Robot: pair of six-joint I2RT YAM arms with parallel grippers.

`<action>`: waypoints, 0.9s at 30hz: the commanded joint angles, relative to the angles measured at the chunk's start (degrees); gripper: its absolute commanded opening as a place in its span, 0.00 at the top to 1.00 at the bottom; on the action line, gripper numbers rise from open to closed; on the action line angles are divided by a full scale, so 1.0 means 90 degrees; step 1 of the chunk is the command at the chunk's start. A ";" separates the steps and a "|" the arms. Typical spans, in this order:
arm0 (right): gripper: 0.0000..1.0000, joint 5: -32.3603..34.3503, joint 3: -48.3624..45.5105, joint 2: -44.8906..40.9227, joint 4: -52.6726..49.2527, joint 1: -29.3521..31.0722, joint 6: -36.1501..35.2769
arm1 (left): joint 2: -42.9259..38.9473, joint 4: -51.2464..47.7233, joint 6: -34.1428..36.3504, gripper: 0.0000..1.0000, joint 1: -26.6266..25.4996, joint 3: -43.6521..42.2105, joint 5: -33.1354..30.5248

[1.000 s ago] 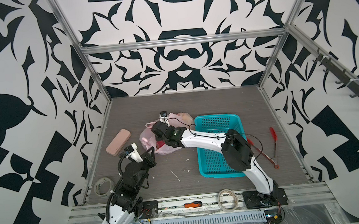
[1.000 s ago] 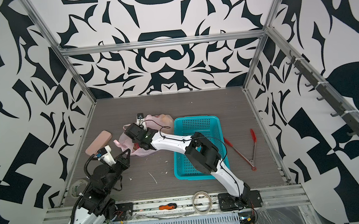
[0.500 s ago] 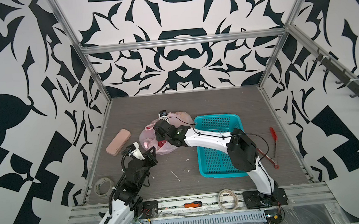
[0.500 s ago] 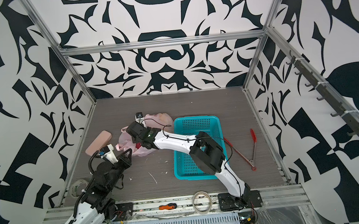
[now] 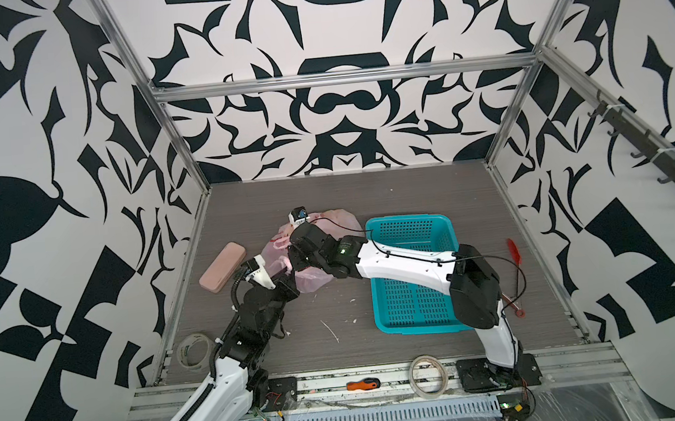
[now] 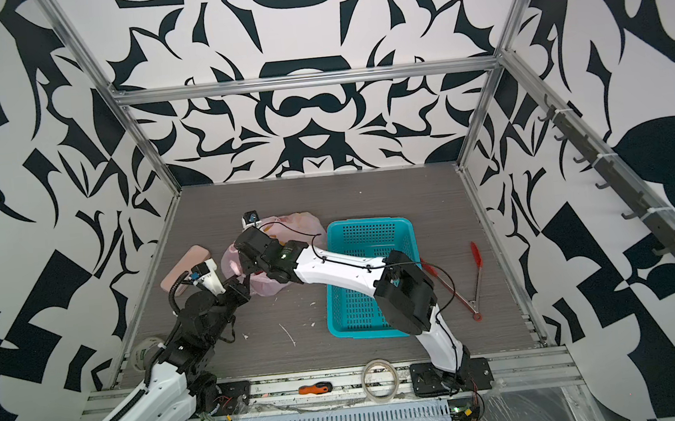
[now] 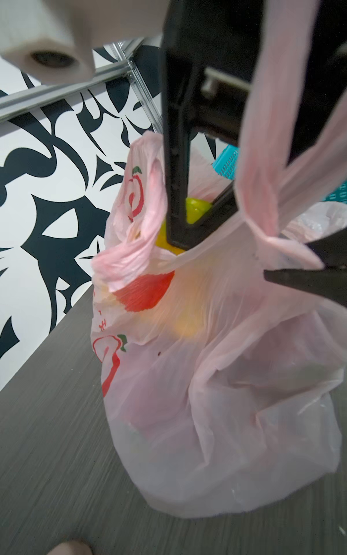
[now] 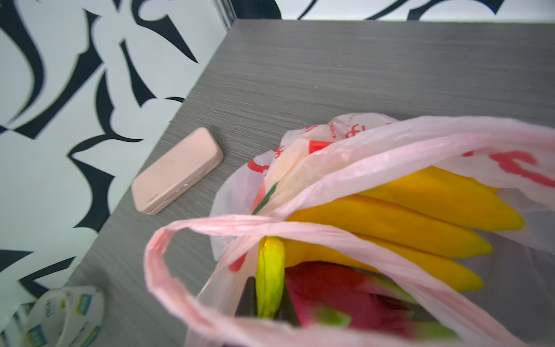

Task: Untie the knot of the plastic bag and take out the fruit
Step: 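Push the right gripper into the bag mouth and grasp the banana stem, then lift the bananas out of the bag with the right gripper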

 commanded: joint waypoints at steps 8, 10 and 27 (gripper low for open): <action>1.00 -0.0203 -0.0076 -0.0569 0.0018 0.0045 -0.0288 | -0.0086 0.0004 0.0216 1.00 0.0012 0.0222 -0.0390; 1.00 -0.0212 -0.0049 -0.0610 -0.0050 0.0045 -0.0365 | -0.0136 -0.0036 0.0220 1.00 0.0012 0.0221 -0.0471; 1.00 -0.0510 -0.0328 -0.1124 -0.0122 -0.0072 -0.0815 | -0.0382 -0.0584 0.0483 1.00 0.0012 0.0378 -0.0849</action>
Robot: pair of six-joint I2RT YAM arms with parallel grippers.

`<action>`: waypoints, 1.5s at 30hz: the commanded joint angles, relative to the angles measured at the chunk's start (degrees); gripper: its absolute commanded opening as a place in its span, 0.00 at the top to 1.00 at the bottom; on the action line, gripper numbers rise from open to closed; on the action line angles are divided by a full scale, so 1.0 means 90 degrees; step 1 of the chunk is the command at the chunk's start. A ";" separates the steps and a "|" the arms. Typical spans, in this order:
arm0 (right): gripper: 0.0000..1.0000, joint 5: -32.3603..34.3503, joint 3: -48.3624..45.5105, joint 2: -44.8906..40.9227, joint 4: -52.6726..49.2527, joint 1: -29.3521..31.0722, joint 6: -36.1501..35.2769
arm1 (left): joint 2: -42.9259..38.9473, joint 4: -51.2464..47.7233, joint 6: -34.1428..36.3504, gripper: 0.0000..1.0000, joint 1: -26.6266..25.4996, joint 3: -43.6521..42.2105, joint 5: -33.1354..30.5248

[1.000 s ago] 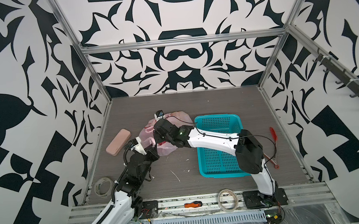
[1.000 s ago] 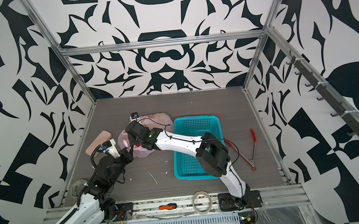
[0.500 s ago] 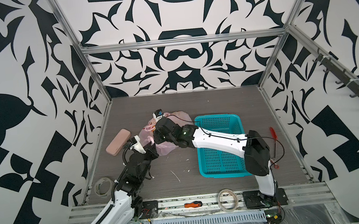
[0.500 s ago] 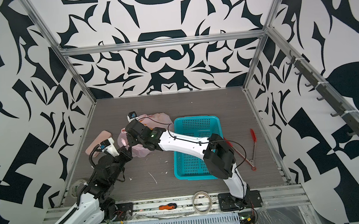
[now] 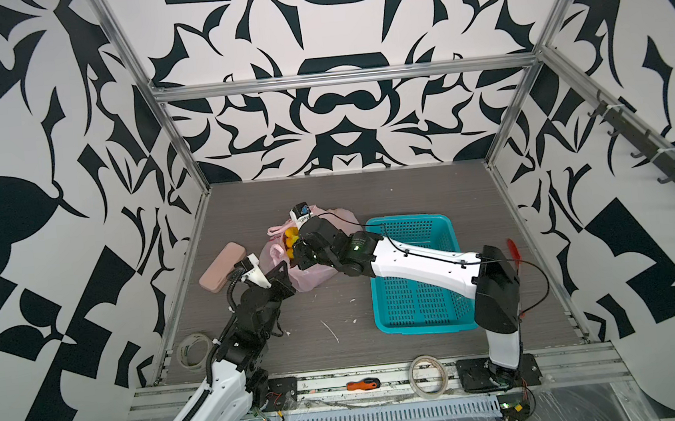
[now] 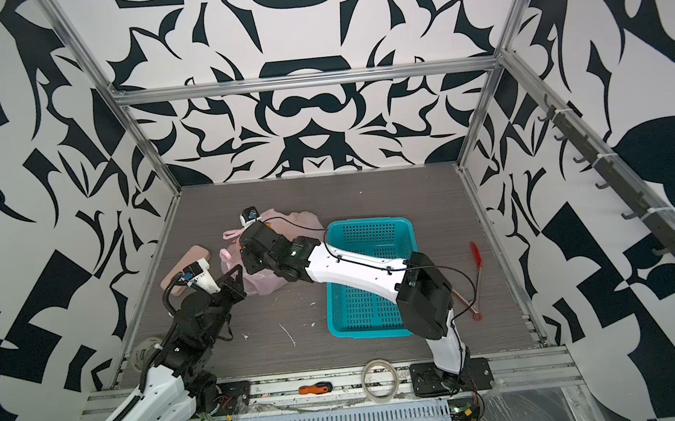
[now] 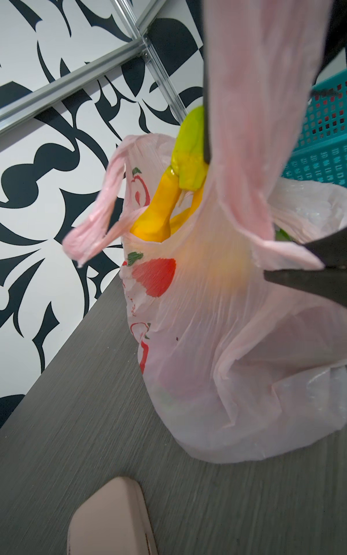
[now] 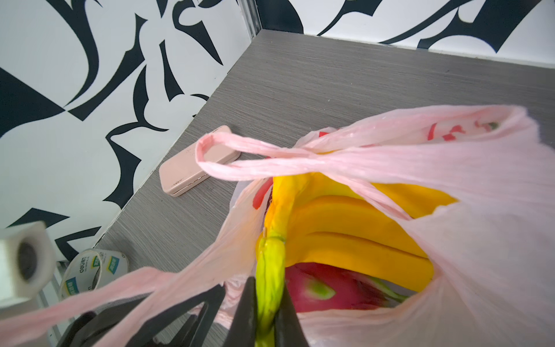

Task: Untie the knot of the plastic bag and take out the fruit
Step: 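Lift the bananas out of the bag with the right gripper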

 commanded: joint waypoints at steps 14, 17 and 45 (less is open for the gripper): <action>1.00 -0.0631 -0.0187 -0.1068 -0.0044 -0.0089 -0.0548 | 0.0416 0.0223 0.0129 1.00 0.0012 0.0279 -0.0180; 1.00 -0.0735 -0.0185 -0.1173 -0.0073 -0.0090 -0.0553 | 0.0461 0.0293 0.0130 1.00 0.0012 0.0293 -0.0158; 1.00 -0.1860 -0.0478 -0.2064 -0.0807 -0.0081 -0.0952 | 0.0531 0.0305 0.0294 1.00 0.0012 0.0508 -0.0287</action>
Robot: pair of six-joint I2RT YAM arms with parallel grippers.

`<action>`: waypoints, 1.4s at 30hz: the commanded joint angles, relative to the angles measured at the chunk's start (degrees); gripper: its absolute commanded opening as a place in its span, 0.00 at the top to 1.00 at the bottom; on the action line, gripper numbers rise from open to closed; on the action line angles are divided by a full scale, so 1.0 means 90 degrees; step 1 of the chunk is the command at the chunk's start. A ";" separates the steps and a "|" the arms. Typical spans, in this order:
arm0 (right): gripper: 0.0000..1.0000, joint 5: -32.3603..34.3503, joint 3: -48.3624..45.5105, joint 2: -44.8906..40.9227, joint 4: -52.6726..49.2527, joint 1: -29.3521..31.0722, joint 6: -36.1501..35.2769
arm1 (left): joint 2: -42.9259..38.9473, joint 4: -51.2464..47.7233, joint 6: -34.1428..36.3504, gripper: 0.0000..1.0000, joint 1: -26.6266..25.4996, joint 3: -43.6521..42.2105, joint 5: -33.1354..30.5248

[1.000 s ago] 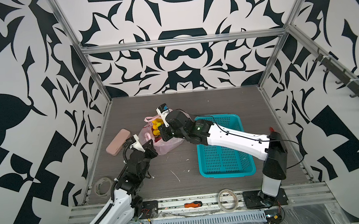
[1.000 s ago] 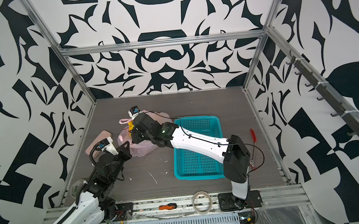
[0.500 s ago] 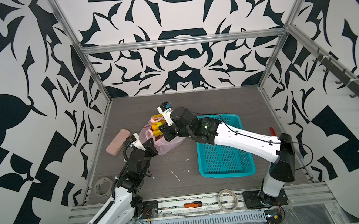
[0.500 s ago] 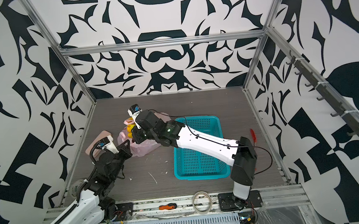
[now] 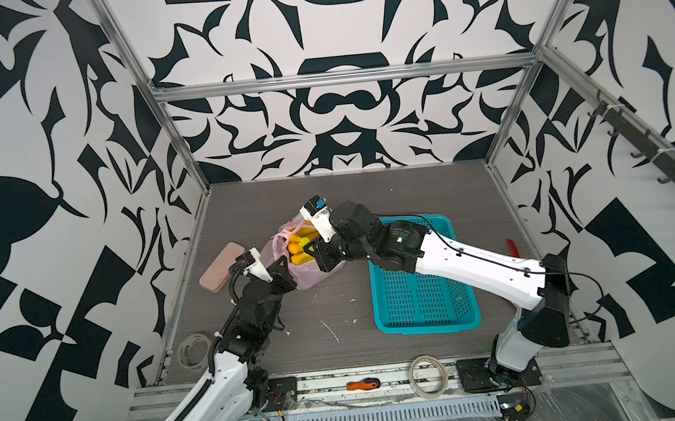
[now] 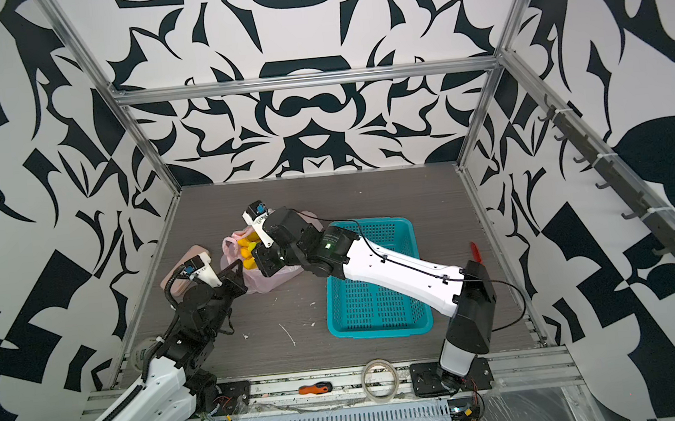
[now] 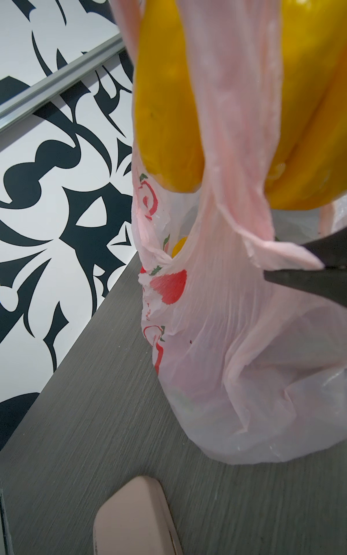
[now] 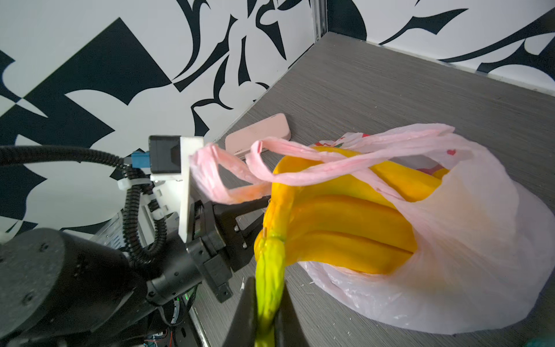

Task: Untie the knot of the plastic bag and take out the fruit
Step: 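Lift the bananas out of the bag with the right gripper, then carry the bananas over the teal basket with the right gripper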

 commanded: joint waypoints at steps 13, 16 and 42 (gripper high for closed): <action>1.00 -0.0831 0.0169 -0.0697 -0.0080 0.0174 -0.0299 | 0.0216 0.0143 0.0062 1.00 0.0012 0.0193 -0.0134; 1.00 -0.0927 0.0248 -0.0760 -0.0158 0.0239 -0.0308 | 0.0270 0.0185 0.0073 1.00 0.0012 0.0212 -0.0132; 1.00 -0.0075 0.0146 -0.1667 -0.1517 0.1157 0.0023 | 0.0310 0.0159 0.0160 1.00 0.0012 0.0321 -0.0126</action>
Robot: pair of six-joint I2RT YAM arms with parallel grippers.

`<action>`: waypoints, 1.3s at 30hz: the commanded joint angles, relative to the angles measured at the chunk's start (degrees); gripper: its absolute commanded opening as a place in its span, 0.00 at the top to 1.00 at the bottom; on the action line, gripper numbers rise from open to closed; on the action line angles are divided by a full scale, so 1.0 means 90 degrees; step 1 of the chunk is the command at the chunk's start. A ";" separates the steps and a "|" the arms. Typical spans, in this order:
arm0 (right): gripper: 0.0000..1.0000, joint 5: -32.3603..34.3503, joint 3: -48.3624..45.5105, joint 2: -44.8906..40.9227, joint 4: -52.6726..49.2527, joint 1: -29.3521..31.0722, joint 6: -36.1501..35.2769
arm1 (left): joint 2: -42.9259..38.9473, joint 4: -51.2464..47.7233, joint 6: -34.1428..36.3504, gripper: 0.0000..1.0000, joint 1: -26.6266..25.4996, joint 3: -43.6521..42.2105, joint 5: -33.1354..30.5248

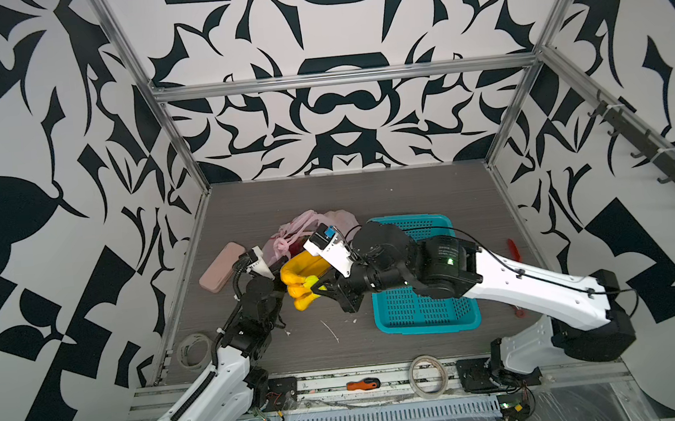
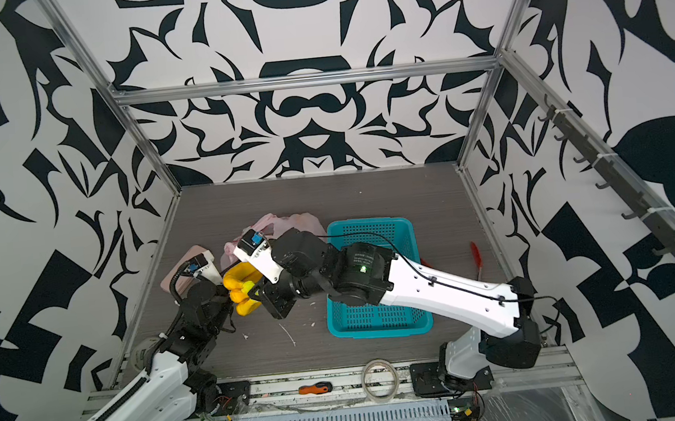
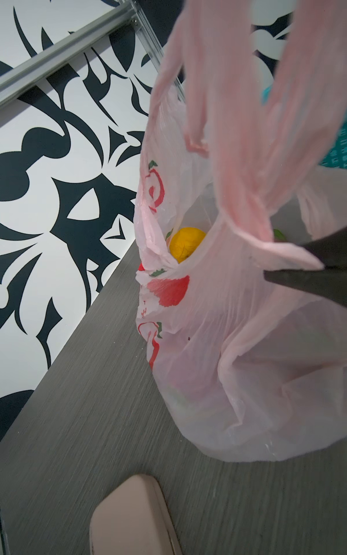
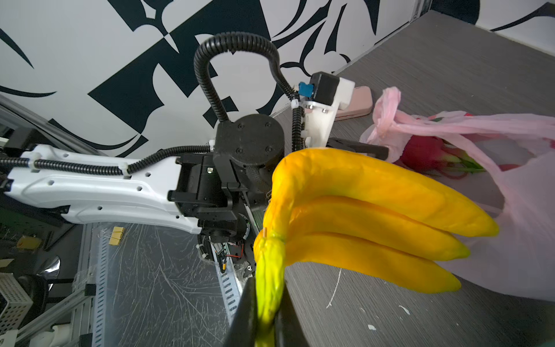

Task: Untie the knot of the plastic bag and take out the fruit
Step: 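Carry the bananas over the teal basket with the right gripper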

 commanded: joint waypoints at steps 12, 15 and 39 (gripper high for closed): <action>1.00 0.1814 -0.0621 -0.1486 -0.0758 -0.0039 0.0024 | 0.0023 -0.0031 0.0077 1.00 0.0012 0.0432 0.0053; 1.00 0.2240 -0.0799 -0.1767 -0.0863 -0.0179 0.0001 | 0.0093 -0.0038 0.0089 1.00 0.0012 0.0481 0.0122; 1.00 0.1420 -0.2083 -0.1626 -0.0078 -0.3236 0.0296 | 0.0115 -0.0225 0.0110 1.00 0.0012 0.0542 0.0348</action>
